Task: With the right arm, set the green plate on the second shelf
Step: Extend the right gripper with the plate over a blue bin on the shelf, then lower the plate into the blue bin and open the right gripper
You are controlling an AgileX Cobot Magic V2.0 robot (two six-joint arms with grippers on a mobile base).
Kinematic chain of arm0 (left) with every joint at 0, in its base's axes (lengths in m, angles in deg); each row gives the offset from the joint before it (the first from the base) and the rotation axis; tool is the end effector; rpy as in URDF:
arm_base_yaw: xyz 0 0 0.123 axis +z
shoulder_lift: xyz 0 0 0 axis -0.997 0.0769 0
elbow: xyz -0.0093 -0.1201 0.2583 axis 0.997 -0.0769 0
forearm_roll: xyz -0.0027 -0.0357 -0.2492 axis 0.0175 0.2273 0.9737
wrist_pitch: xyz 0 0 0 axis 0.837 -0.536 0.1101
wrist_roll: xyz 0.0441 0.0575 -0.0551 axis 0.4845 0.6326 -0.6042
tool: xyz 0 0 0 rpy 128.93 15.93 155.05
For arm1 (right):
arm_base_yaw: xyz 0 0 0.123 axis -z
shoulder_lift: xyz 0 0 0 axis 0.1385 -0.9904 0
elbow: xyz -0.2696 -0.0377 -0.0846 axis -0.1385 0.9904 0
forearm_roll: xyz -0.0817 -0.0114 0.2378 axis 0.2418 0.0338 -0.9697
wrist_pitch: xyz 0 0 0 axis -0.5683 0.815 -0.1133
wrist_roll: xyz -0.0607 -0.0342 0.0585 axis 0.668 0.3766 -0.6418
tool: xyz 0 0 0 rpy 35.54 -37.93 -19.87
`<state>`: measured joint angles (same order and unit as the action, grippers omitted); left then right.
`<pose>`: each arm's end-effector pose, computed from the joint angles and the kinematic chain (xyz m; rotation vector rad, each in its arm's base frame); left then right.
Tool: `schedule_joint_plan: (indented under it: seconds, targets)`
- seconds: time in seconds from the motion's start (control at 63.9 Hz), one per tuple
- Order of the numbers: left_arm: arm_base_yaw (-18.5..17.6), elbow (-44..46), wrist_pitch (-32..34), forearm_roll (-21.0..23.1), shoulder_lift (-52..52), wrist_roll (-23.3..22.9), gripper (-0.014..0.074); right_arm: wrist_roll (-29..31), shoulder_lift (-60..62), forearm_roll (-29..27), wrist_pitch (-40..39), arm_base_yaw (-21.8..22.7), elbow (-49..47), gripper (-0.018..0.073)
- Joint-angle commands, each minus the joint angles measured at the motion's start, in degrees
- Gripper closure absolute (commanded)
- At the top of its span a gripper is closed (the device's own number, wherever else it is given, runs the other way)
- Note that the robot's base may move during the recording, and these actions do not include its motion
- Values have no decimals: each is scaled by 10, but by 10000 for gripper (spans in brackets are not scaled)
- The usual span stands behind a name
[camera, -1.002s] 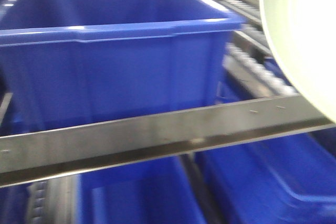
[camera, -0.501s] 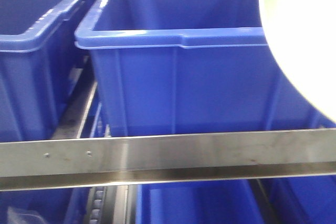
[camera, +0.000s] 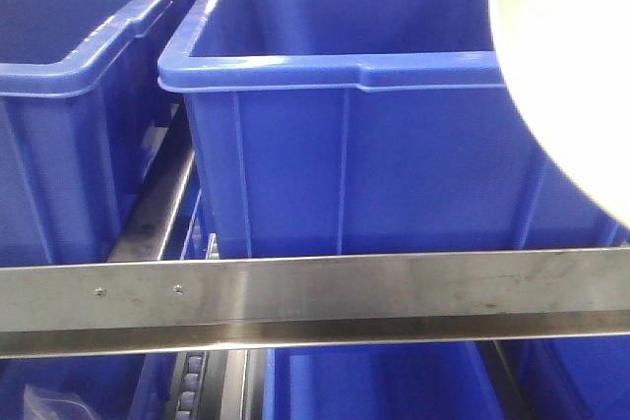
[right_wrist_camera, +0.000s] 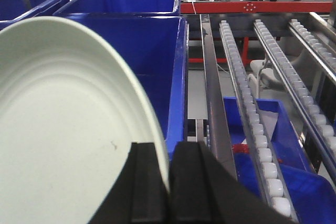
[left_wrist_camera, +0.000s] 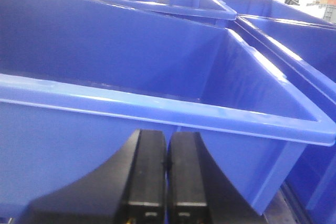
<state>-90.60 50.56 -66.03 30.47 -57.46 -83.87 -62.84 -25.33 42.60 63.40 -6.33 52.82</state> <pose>0.0562 -0.0051 0.2080 -0.0347 1.5213 -0.1778 0.0257 -0.0042 0.2933 -0.0481 1.5630 0.1644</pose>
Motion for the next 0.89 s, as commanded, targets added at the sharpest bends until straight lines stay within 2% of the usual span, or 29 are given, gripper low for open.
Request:
schedule_joint_plan:
  seconds: [0.0,0.172,0.454,0.564,0.658,0.799,0.877]
  targets:
    - [-4,-23,51,5,-9,-2,466,-3,-11,12,-68,0,-16,503]
    - [-4,-23,51,5,-9,-2,466,-3,-11,12,-71,0,-16,503]
    - [-4,-23,51,5,-9,-2,466,-4,-13,11,-132,0,-16,503]
    - [-4,-23,51,5,-9,-2,466,-4,-15,-20,-141,0,-16,503]
    - [-4,-23,51,5,-9,-2,466,-4,-38,-52,-197,0,-16,503]
    - [-4,-23,51,5,-9,-2,466,-8,-137,-132,-295,0,-16,503]
    - [-4,-23,51,5,-9,-2,466,-7,-210,-140,-350,0,-20,503]
